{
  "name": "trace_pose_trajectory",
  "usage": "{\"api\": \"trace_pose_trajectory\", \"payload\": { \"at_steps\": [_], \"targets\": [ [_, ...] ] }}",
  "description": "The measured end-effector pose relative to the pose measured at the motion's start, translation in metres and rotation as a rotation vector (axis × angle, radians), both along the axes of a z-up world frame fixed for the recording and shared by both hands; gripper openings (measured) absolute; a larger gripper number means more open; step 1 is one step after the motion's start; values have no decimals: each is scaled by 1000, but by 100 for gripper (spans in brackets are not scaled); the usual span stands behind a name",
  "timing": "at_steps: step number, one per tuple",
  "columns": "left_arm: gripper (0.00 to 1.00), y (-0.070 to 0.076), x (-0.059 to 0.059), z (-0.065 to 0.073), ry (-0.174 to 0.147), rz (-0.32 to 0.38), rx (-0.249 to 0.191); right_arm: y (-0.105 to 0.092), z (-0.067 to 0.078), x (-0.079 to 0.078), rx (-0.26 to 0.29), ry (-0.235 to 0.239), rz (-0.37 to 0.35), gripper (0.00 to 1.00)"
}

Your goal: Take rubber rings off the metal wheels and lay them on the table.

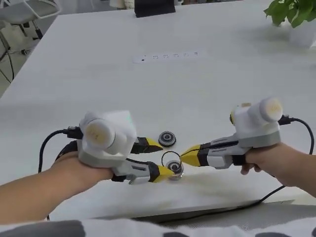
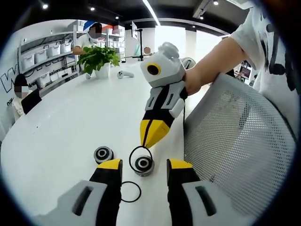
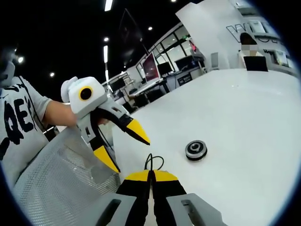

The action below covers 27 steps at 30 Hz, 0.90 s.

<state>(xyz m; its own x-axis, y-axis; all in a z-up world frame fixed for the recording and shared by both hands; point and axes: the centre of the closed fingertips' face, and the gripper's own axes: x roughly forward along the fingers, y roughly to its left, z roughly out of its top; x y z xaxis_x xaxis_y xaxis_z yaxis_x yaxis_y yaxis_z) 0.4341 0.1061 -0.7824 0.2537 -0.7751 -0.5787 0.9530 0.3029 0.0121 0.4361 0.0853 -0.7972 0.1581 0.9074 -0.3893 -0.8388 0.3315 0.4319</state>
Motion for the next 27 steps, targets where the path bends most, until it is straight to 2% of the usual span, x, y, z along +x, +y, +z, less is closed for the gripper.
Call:
{"api": "trace_pose_trajectory", "payload": {
  "at_steps": [13,21,27],
  "targets": [
    [53,25,-2,30,-26,57,-73,18,20,2,32,-13,14,0],
    [61,44,-2,33,-30,100,-77,31,21,3,23,-18,38,0],
    [66,59,-3,33,-35,130,-73,39,13,6,-7,-19,60,0]
  ]
}}
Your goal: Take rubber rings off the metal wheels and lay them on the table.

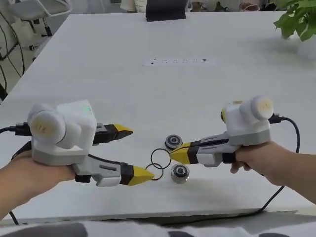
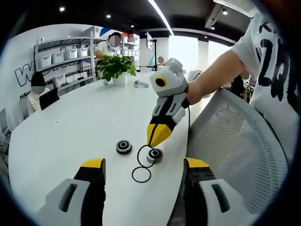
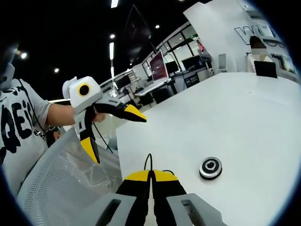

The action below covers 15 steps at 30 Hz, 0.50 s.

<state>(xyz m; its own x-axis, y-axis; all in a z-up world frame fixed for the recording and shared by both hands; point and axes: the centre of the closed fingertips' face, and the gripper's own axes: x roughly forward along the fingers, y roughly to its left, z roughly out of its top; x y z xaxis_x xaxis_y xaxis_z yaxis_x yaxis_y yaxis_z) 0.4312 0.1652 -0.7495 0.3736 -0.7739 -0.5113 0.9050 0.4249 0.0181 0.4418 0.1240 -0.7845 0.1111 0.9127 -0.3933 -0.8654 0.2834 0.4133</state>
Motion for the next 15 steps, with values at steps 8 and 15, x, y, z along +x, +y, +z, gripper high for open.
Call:
{"api": "trace_pose_trajectory", "payload": {
  "at_steps": [8,15],
  "targets": [
    [70,13,-1,1,1,27,-2,7,-12,3,-43,-2,14,0],
    [74,25,-3,2,0,42,-4,11,-23,7,-81,7,15,0]
  ]
}}
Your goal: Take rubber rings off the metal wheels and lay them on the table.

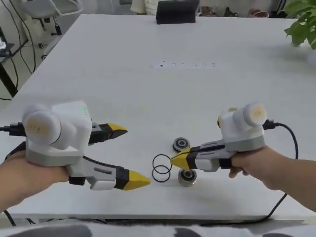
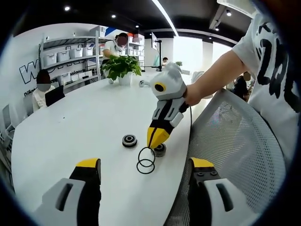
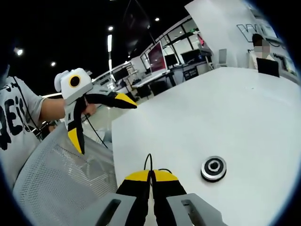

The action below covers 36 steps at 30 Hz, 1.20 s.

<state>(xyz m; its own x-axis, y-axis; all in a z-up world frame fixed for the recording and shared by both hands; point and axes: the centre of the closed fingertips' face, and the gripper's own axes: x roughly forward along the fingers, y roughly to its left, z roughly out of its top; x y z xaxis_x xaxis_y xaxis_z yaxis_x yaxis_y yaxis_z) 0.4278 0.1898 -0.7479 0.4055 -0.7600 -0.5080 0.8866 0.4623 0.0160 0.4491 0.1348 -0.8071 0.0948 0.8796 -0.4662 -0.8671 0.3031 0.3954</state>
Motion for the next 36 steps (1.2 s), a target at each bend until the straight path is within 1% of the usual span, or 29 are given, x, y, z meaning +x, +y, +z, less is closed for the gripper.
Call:
{"api": "trace_pose_trajectory", "payload": {
  "at_steps": [3,8,10,12,16,21,23,30,33,36],
  "targets": [
    [74,7,-1,0,2,14,-3,4,-9,-2,-43,1,13,0],
    [74,15,-3,-3,9,25,3,9,-16,-3,-66,14,17,0],
    [74,18,-4,-3,11,28,2,8,-21,-2,-99,14,12,0],
    [74,20,-5,-3,11,32,3,8,-25,-2,-112,19,15,0],
    [74,24,-6,-3,11,38,4,8,-28,-3,-140,12,23,0],
    [74,29,-7,-5,16,44,11,6,-33,1,-181,-5,6,0],
    [74,31,-7,-6,20,47,10,6,-35,3,-188,-4,-1,0],
    [74,33,-8,-8,28,48,15,4,-42,7,-236,-29,-8,0],
    [74,33,-8,-9,34,49,16,2,-43,8,-244,-37,-6,0],
    [74,32,-8,-10,40,47,16,2,-42,8,-236,-36,-8,3]
  ]
}}
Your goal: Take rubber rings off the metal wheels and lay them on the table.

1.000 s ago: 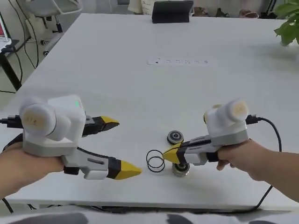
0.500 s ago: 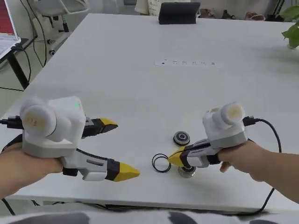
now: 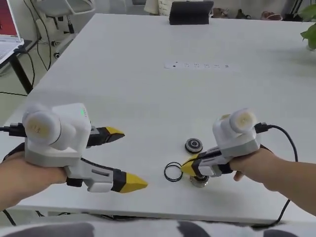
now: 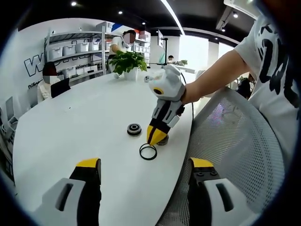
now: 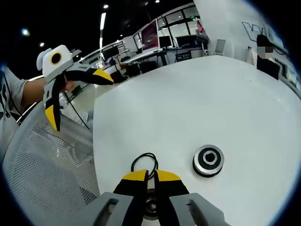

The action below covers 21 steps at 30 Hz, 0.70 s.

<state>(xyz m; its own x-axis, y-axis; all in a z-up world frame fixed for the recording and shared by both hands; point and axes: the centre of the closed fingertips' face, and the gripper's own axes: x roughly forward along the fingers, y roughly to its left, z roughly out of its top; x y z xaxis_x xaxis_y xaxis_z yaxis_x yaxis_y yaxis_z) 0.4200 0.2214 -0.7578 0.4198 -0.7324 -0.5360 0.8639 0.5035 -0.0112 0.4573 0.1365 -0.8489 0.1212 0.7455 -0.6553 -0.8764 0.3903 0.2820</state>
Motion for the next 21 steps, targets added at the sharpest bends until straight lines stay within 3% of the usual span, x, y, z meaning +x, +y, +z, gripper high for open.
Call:
{"api": "trace_pose_trajectory", "payload": {
  "at_steps": [10,21],
  "targets": [
    [73,-9,4,-2,15,-19,2,-4,8,2,30,-9,-11,8],
    [69,-27,20,0,22,-33,-15,-18,26,8,93,-30,-62,12]
  ]
}}
